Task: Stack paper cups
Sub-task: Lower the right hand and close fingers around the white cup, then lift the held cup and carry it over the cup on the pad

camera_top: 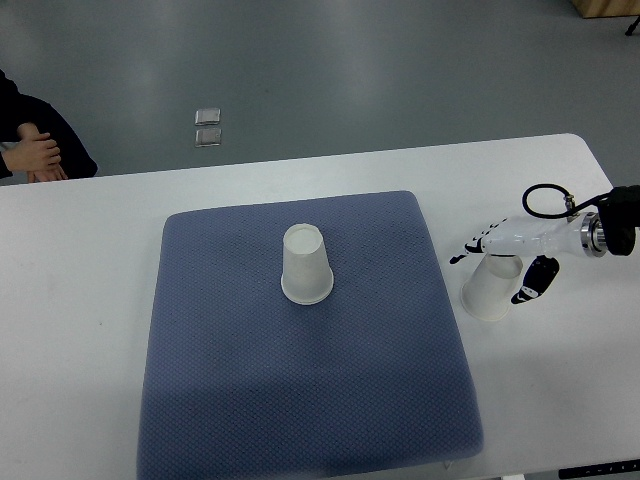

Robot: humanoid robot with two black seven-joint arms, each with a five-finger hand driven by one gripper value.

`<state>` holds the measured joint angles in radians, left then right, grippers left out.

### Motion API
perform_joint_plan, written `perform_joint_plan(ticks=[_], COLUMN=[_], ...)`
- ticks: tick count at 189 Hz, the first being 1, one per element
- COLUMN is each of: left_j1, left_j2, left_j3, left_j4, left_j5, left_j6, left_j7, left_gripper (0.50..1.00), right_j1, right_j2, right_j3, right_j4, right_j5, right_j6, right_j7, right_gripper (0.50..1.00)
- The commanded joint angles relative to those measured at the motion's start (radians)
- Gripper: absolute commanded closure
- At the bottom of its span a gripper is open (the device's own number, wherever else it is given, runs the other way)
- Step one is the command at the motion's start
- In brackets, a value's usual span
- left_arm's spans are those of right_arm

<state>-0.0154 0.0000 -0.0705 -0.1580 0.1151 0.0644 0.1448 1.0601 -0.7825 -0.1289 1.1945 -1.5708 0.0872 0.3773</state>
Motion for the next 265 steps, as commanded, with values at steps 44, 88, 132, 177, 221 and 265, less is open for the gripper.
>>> perform_joint_plan(ticks=[44,88,132,177,221,265], left_j1=[0.0,0.0,0.0,0.0,0.0,0.0], left_j2=[0.0,0.0,0.0,0.0,0.0,0.0], left_j3=[0.0,0.0,0.0,0.0,0.0,0.001], left_j4=[0.0,0.0,0.0,0.0,0.0,0.0], left_j5=[0.0,0.0,0.0,0.0,0.0,0.0], left_j6=[0.0,0.0,0.0,0.0,0.0,0.0], left_j7=[0.001,-0.001,-0.001,0.001,-0.001,0.001], left_gripper=[0.5,0.5,0.5,0.5,0.5,0.5], right_j1=[0.001,-0.006,-0.008,-0.005,0.0,0.018], right_j2=[0.003,0.011,0.015,0.014,0.015,0.002], right_j3=[0.0,0.0,0.0,0.0,0.0,0.006], right_j4=[0.0,0.0,0.0,0.0,0.002,0.004], right_j5=[0.005,0.003,0.003,0.003,0.008,0.012], right_j6=[0.0,0.002,0.003,0.009,0.014,0.016], right_j7=[0.0,0.0,0.0,0.002,0.0,0.002], right_gripper=[0.668,0.668,0.707,0.781,0.793,0.791])
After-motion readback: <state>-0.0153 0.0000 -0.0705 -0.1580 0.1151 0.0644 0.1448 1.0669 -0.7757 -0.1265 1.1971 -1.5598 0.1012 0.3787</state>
